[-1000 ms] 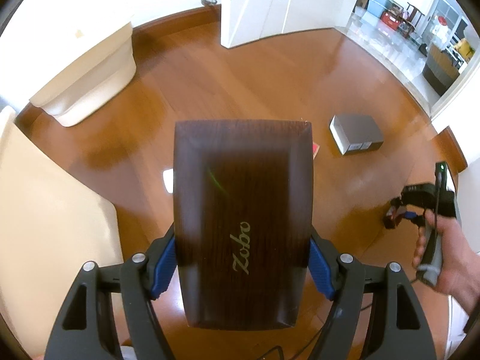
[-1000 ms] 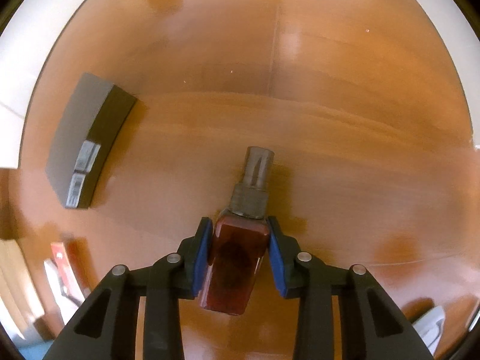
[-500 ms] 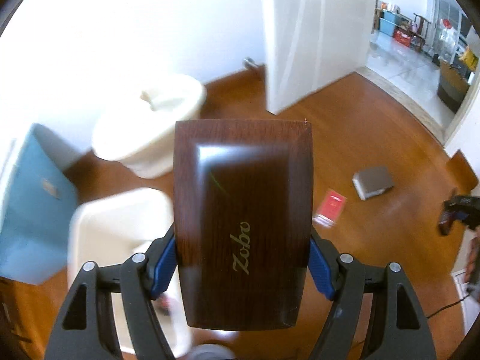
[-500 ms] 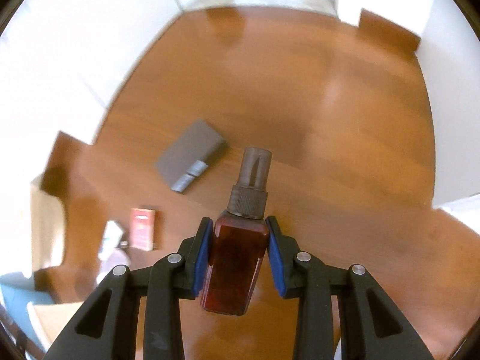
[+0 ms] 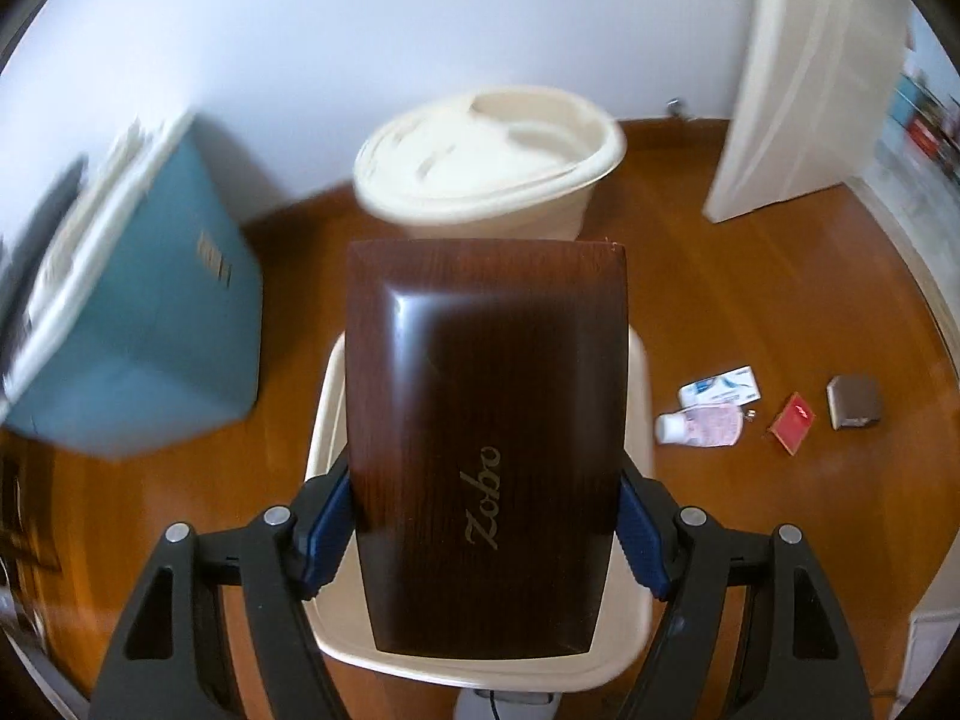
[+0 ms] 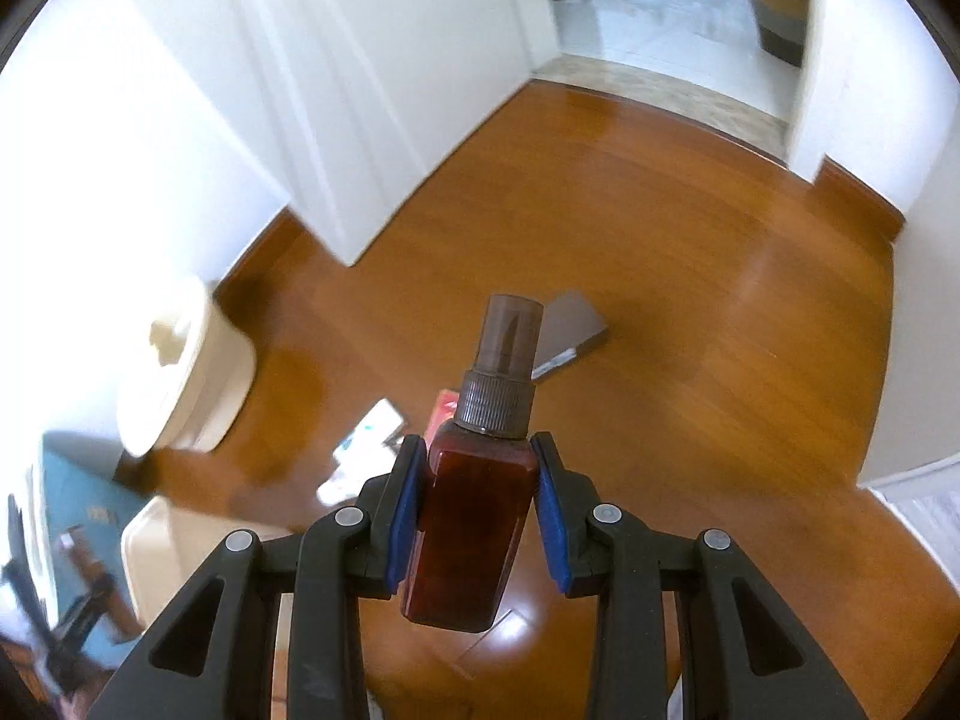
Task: Collect trash
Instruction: 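Carry both items over the wastebasket and open both tools to drop them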
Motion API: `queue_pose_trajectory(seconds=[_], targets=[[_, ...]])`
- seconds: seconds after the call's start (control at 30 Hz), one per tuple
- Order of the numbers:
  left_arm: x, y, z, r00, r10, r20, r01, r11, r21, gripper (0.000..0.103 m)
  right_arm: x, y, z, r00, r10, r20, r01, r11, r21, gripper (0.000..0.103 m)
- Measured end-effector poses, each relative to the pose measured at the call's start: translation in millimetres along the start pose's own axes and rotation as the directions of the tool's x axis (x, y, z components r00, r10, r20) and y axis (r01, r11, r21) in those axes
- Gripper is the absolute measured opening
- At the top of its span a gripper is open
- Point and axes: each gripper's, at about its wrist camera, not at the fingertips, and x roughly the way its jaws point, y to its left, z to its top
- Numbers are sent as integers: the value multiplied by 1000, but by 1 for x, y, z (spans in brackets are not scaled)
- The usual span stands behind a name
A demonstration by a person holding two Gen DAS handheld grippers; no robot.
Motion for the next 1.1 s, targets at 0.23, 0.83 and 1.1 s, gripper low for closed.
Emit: queue_pose_trajectory(seconds=[0.23, 0.83, 1.1], targets=[[11, 7, -9, 998, -46, -53, 45, 999, -27, 78, 3, 49, -17, 1000, 29, -10, -30, 995, -99, 36], [-183, 130, -15, 947, -196, 254, 266, 921, -284, 79, 31, 321, -143, 926, 326, -187, -376, 786, -490, 36], [-186, 137, -18, 938, -166, 305, 252, 930, -267, 79, 95, 387, -186, 925, 267, -269, -374, 763, -527, 36]])
